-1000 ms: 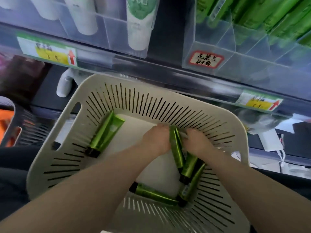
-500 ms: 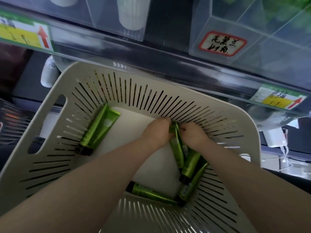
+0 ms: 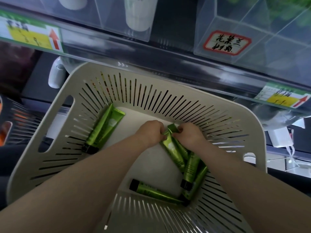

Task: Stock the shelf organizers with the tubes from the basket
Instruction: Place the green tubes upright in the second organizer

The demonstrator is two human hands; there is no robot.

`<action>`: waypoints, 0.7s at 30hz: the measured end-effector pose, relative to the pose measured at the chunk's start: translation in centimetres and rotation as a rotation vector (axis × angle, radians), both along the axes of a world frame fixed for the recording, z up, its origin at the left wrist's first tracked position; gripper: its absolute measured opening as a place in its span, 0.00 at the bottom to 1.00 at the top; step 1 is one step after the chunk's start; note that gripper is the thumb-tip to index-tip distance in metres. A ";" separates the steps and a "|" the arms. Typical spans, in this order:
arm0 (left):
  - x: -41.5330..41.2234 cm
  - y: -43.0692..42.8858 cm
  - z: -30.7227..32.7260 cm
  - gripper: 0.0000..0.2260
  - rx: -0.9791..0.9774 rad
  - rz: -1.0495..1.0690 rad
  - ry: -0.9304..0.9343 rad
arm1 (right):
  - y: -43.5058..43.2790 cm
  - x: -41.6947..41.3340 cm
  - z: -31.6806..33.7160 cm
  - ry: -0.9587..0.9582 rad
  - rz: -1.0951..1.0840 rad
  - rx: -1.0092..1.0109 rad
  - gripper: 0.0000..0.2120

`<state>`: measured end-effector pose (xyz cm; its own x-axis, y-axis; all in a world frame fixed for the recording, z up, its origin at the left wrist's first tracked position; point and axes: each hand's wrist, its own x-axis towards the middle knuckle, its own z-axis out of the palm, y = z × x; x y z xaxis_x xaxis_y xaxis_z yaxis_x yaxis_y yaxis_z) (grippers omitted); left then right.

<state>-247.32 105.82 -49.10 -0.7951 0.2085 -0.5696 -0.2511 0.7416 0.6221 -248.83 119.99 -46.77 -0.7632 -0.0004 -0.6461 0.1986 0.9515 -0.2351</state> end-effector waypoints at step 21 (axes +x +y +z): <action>1.5 -2.6 4.1 0.06 0.084 0.043 -0.044 | -1.1 1.2 1.3 0.075 0.004 -0.065 0.12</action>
